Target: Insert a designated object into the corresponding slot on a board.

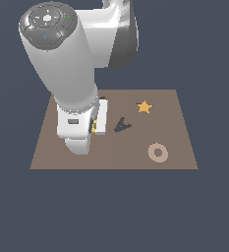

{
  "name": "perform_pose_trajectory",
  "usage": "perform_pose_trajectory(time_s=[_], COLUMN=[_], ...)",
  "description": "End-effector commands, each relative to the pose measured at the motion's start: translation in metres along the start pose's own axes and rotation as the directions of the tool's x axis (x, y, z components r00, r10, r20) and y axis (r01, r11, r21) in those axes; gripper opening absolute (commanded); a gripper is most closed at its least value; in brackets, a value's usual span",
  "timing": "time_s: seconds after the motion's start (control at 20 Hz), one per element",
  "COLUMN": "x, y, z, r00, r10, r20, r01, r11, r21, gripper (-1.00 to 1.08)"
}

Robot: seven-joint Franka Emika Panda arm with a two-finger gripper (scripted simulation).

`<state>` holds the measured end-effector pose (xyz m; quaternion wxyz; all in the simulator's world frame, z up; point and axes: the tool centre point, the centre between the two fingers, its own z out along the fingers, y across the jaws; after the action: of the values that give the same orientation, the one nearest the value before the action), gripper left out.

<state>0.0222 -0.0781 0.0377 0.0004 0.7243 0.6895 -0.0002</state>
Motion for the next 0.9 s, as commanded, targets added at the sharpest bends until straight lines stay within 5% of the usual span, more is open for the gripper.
perform_pose_trajectory(time_s=[0.0, 0.4, 0.85], x=[0.017, 0.063, 0.093], y=[0.004, 0.002, -0.01], z=[-0.001, -0.002, -0.003], r00=[0.991, 0.89, 0.758], r10=[-0.131, -0.456, -0.653], r20=[0.0, 0.0, 0.0], r01=[0.131, 0.456, 0.653], r11=[0.991, 0.89, 0.758], r21=[0.0, 0.0, 0.001], gripper=[-1.0, -1.0, -1.0])
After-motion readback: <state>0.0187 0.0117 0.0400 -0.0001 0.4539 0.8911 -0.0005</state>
